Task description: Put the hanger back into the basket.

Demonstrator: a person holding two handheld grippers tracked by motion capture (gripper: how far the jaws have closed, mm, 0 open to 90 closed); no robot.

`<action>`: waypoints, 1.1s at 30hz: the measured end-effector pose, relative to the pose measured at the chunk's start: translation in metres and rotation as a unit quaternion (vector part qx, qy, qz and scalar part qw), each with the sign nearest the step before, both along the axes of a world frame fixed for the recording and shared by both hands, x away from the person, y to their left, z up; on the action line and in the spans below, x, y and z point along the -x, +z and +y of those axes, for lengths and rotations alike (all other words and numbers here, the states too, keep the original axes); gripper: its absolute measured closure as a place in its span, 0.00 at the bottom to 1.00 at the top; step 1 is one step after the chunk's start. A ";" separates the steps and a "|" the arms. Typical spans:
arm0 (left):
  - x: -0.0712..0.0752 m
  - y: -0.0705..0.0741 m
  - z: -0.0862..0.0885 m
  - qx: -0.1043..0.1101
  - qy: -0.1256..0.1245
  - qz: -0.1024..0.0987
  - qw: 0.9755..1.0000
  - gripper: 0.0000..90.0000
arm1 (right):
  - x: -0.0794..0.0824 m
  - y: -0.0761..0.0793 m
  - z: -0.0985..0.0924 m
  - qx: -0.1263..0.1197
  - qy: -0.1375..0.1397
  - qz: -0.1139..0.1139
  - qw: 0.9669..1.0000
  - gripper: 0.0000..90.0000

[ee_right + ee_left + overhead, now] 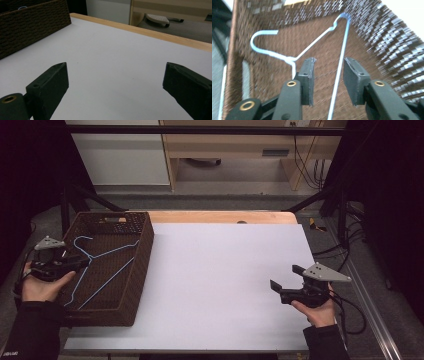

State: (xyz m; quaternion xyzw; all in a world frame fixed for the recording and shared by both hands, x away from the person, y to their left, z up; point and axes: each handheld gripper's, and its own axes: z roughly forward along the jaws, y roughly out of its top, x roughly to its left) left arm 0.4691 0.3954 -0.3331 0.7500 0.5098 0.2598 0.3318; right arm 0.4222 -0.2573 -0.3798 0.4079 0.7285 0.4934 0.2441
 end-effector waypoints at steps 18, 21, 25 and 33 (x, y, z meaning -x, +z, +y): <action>0.057 0.003 -0.108 0.095 -0.125 -0.119 0.980 0.26 | 0.003 0.002 -0.001 -0.006 0.003 -0.006 1.000 0.07; 0.061 -0.003 -0.122 0.102 -0.137 -0.125 0.977 0.22 | 0.003 0.002 -0.001 -0.007 0.003 -0.006 1.000 0.07; 0.063 -0.014 -0.140 0.108 -0.152 -0.127 0.974 0.17 | 0.003 0.001 -0.001 -0.006 0.003 -0.006 1.000 0.07; 0.060 -0.037 -0.156 0.114 -0.167 -0.118 0.972 0.13 | 0.004 -0.003 -0.003 -0.010 0.004 -0.003 1.000 0.07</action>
